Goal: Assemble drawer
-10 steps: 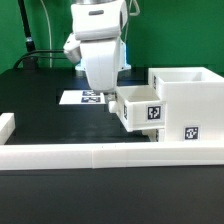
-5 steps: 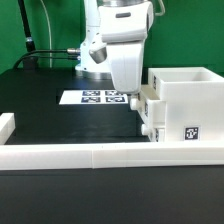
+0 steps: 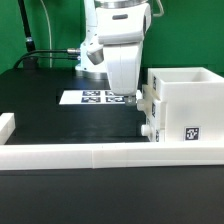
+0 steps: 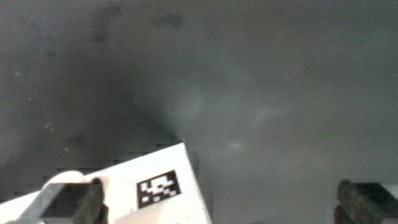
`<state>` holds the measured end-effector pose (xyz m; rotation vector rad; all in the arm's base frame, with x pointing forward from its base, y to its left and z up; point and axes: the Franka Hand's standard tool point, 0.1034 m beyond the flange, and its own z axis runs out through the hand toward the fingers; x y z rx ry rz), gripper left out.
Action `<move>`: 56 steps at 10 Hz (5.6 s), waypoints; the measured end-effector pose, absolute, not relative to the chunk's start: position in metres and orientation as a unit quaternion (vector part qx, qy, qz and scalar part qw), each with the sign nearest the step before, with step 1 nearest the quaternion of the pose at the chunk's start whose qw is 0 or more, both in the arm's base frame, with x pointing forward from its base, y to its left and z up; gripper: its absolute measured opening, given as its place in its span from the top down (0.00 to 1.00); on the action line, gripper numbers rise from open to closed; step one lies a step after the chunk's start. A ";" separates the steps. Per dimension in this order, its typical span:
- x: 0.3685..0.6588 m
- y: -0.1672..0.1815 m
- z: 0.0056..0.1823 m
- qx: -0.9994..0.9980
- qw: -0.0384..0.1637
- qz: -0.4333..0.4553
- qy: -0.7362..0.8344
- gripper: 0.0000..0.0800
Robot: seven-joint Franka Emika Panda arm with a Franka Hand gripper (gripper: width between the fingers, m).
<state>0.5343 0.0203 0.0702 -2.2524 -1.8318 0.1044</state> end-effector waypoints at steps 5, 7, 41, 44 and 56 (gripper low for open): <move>0.532 0.034 0.065 -0.780 0.126 0.048 -0.611 0.19; 0.531 0.035 0.065 -0.786 0.126 0.051 -0.603 0.19; 0.501 0.011 0.072 -0.753 0.132 0.068 -0.641 0.19; 0.467 0.006 0.075 -0.769 0.116 0.071 -0.624 0.19; 0.442 0.009 0.096 -0.824 0.088 0.080 -0.554 0.19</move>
Offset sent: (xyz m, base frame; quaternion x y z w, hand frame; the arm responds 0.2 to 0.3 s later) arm 0.0207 0.0126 -0.0014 -0.0047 -0.0052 0.0126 0.9999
